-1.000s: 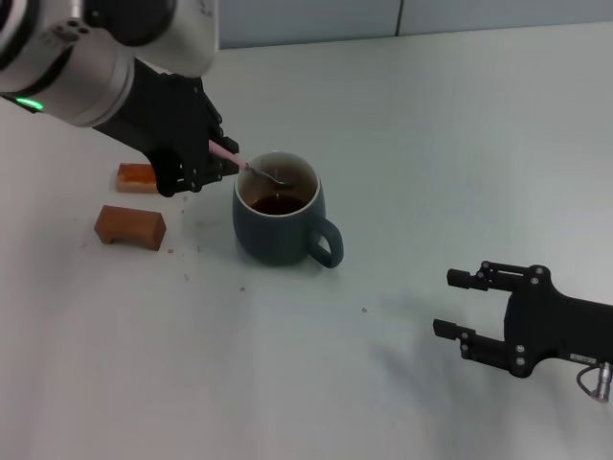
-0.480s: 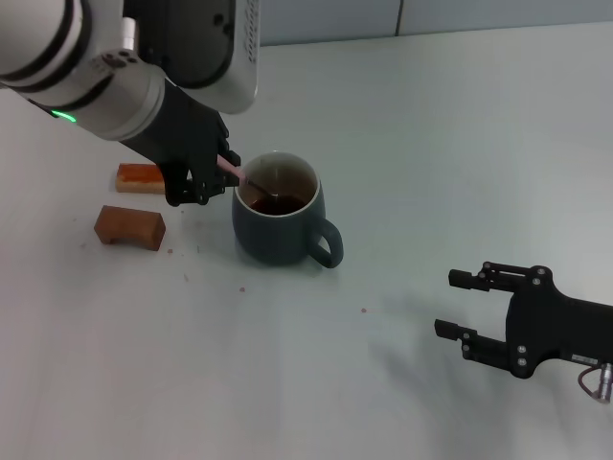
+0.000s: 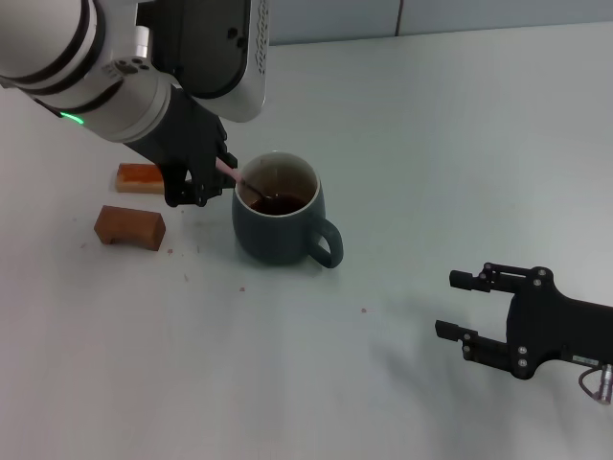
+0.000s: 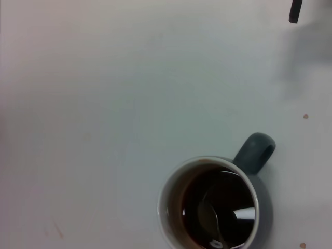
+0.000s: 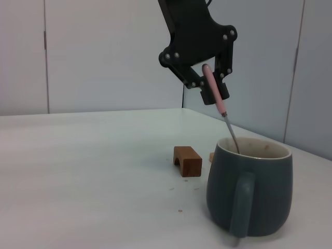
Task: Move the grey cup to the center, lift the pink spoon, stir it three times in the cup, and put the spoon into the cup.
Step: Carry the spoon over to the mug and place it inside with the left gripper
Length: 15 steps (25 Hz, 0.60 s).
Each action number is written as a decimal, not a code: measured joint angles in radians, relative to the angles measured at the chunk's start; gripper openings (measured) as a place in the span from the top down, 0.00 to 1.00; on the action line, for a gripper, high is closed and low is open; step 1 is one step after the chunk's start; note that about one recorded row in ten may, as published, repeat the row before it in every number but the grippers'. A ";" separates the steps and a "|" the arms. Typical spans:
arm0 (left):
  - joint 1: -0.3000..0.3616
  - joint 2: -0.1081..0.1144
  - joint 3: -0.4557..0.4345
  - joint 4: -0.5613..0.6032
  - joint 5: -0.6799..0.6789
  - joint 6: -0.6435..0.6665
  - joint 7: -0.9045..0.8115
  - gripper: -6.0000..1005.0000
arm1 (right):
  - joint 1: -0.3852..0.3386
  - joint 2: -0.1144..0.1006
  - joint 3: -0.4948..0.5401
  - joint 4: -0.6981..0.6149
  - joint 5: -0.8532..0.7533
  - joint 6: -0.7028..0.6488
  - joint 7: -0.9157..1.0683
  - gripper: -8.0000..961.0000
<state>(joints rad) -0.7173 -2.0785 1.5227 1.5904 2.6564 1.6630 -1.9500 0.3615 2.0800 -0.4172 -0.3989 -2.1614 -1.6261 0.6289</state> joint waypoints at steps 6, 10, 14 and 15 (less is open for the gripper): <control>-0.001 0.000 0.010 0.016 -0.005 0.022 -0.010 0.86 | 0.001 0.000 0.000 0.000 0.000 0.000 0.000 0.38; -0.002 0.000 0.024 0.026 -0.025 0.027 -0.010 0.86 | 0.001 0.000 0.000 0.000 0.000 0.000 0.000 0.38; -0.003 0.000 0.037 0.026 -0.035 0.012 -0.011 0.85 | 0.002 0.000 0.000 0.000 0.000 0.000 0.000 0.38; -0.003 0.000 0.039 0.023 -0.037 0.003 -0.011 0.85 | 0.002 0.000 0.000 0.000 0.000 0.000 0.000 0.38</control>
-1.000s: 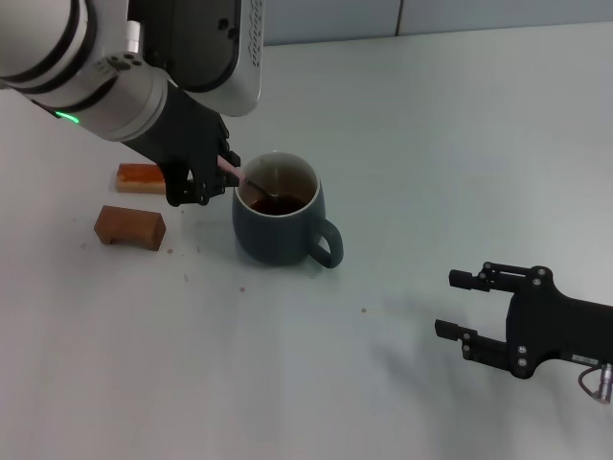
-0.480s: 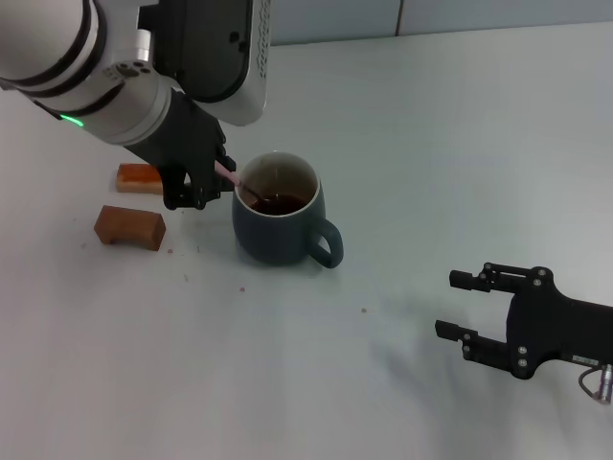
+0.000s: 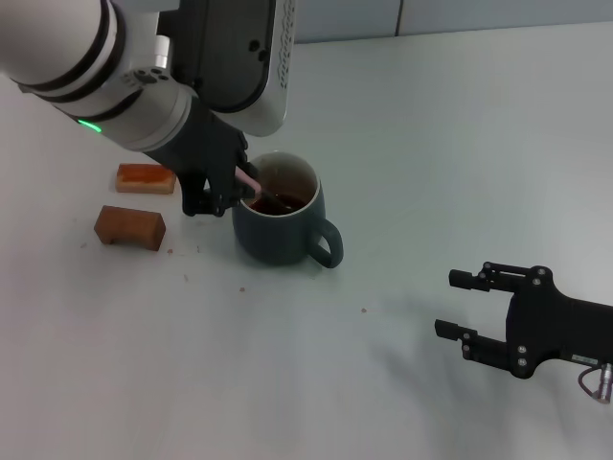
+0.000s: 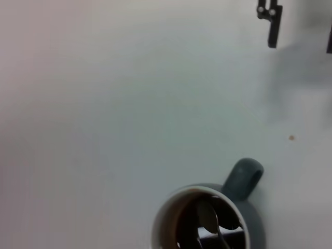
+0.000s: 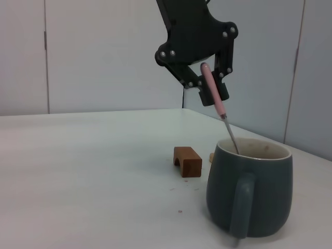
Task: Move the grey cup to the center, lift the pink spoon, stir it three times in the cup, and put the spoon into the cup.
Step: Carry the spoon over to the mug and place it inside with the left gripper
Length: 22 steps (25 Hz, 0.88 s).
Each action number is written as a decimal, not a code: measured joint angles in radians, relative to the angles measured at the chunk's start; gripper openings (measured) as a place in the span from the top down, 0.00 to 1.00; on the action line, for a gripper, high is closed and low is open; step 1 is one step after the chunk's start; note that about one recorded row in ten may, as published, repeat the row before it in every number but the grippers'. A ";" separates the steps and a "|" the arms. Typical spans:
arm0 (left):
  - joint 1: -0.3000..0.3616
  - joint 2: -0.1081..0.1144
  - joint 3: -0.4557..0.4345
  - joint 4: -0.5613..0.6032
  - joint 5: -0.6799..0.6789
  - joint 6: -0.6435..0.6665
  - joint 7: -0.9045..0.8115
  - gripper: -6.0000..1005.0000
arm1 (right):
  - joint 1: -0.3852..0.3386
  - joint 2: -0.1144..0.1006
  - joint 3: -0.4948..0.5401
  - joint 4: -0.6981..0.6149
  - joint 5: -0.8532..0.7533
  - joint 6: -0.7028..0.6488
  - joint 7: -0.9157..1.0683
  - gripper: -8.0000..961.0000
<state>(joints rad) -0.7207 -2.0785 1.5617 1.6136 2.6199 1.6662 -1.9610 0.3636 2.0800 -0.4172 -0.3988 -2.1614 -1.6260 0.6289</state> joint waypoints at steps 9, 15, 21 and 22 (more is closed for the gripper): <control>-0.015 0.000 -0.007 -0.042 0.032 -0.046 -0.006 0.85 | 0.000 0.000 0.000 0.000 0.000 0.000 0.000 0.38; -0.022 0.000 -0.007 -0.059 0.087 -0.030 -0.033 0.85 | -0.001 0.000 0.000 0.000 0.000 -0.002 0.000 0.38; -0.020 0.000 -0.008 -0.034 0.061 0.020 -0.037 0.84 | 0.001 0.000 -0.004 0.000 0.000 -0.003 0.000 0.38; -0.020 0.000 -0.006 -0.032 0.048 0.025 -0.037 0.84 | 0.001 0.000 -0.004 0.000 0.000 -0.003 0.000 0.38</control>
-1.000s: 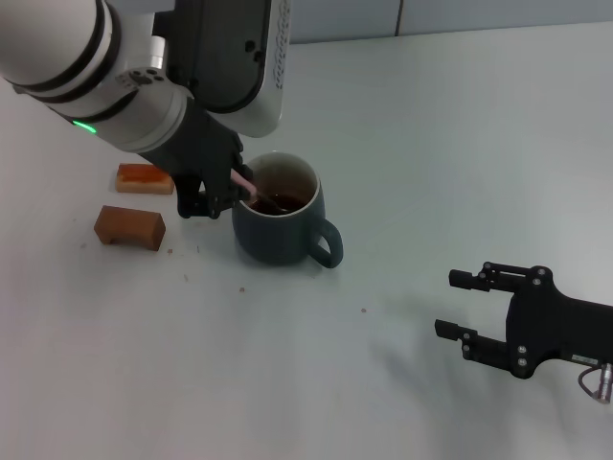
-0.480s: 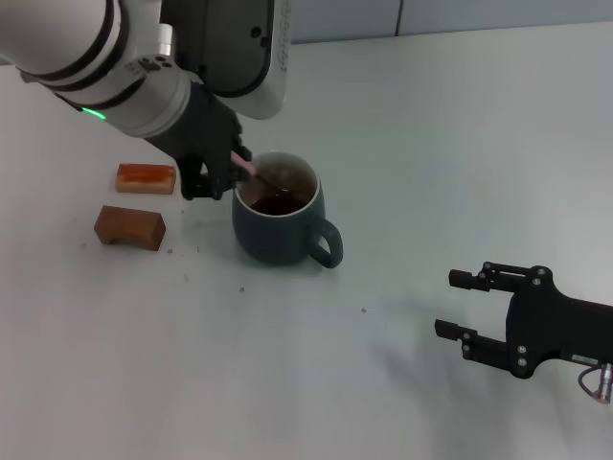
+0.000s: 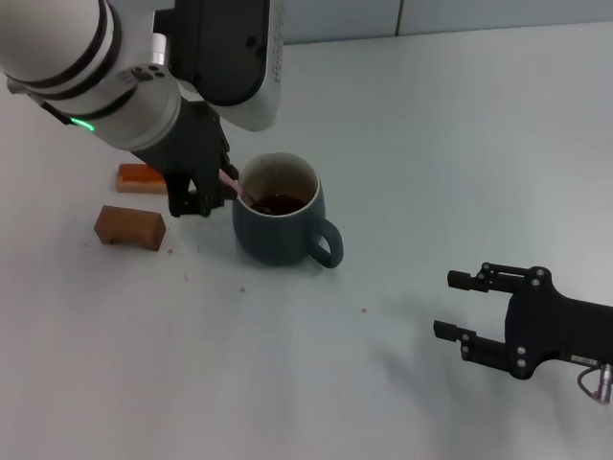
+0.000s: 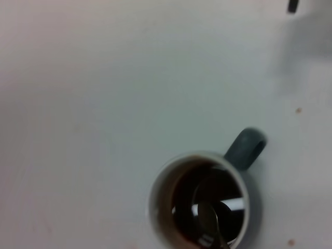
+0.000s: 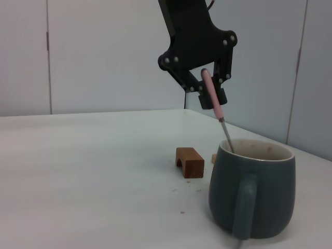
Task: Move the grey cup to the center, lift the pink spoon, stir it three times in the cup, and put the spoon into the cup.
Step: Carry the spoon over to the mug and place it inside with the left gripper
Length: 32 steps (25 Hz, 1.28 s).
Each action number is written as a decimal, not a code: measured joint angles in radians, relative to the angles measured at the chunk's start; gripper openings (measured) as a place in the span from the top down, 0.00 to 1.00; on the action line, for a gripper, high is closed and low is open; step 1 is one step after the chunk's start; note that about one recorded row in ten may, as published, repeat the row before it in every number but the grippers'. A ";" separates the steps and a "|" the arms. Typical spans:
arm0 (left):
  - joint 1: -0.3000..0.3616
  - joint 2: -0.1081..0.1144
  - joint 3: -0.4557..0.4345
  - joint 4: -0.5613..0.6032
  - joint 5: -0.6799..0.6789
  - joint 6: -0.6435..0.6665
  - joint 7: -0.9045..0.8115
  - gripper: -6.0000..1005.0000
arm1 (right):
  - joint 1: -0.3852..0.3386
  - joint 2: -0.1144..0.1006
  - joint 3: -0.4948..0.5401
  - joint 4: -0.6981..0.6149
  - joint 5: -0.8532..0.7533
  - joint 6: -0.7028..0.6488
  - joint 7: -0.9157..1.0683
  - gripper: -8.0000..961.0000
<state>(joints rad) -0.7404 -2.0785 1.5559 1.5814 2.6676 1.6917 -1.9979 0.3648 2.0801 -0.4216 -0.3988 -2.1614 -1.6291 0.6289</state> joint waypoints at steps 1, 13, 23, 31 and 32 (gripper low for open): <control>0.000 0.000 0.001 0.001 -0.015 0.003 0.000 0.84 | 0.000 0.000 0.000 0.000 0.000 0.000 0.000 0.38; 0.002 0.000 0.008 -0.018 -0.035 -0.085 -0.003 0.84 | -0.003 0.001 0.001 0.008 0.000 -0.002 0.000 0.38; 0.011 0.000 0.001 0.003 -0.010 -0.015 -0.025 0.83 | -0.003 0.000 -0.001 0.009 0.000 -0.002 0.000 0.38; 0.013 0.000 0.001 0.012 -0.052 -0.027 -0.021 0.83 | -0.001 0.000 -0.004 0.009 0.000 -0.004 0.000 0.38; 0.013 0.000 0.003 0.009 -0.050 -0.042 -0.025 0.83 | -0.002 0.000 -0.005 0.009 0.000 -0.005 0.000 0.38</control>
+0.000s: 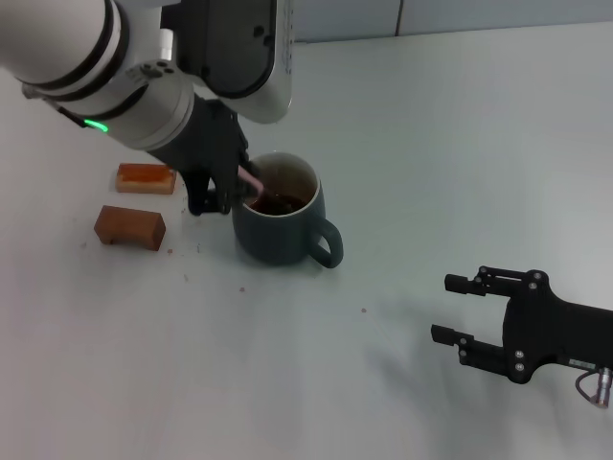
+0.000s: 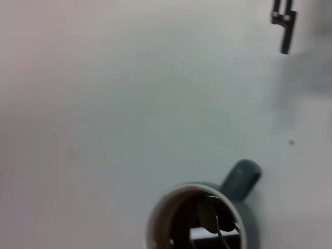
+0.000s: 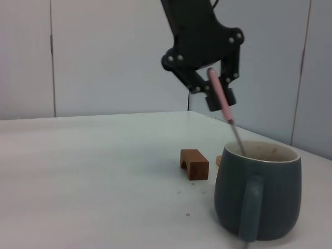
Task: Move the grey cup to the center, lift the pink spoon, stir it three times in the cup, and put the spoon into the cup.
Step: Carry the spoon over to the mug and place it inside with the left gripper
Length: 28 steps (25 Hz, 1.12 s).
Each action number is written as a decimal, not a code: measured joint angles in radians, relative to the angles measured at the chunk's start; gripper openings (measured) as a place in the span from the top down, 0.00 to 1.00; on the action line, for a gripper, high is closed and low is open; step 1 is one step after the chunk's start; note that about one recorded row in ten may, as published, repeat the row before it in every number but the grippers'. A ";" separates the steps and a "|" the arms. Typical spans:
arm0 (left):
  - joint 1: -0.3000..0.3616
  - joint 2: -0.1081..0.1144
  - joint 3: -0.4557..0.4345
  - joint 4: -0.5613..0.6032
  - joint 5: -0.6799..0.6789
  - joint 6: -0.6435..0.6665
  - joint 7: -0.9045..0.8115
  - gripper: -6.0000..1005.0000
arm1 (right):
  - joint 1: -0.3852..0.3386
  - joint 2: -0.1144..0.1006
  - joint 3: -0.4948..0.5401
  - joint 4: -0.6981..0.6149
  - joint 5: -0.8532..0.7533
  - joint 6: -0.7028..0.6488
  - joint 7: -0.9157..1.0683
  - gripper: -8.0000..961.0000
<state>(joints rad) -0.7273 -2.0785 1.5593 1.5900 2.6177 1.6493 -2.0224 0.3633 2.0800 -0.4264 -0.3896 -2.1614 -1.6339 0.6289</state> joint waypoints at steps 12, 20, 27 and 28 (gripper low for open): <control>0.003 0.001 -0.002 -0.008 0.076 -0.048 -0.041 0.83 | -0.004 0.000 0.000 0.000 0.000 -0.009 0.000 0.38; 0.005 0.001 -0.004 0.004 0.040 0.039 -0.040 0.82 | -0.004 -0.001 0.000 0.000 0.000 -0.013 0.000 0.38; 0.005 0.000 0.001 -0.002 0.011 -0.004 -0.040 0.82 | -0.004 -0.002 0.000 0.000 0.000 -0.015 0.000 0.38; 0.005 0.000 0.002 -0.006 0.011 -0.010 -0.041 0.82 | -0.004 -0.002 0.000 0.000 -0.001 -0.015 0.000 0.38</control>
<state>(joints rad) -0.7219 -2.0785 1.5613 1.5845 2.6287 1.6394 -2.0637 0.3589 2.0785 -0.4263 -0.3896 -2.1621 -1.6492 0.6289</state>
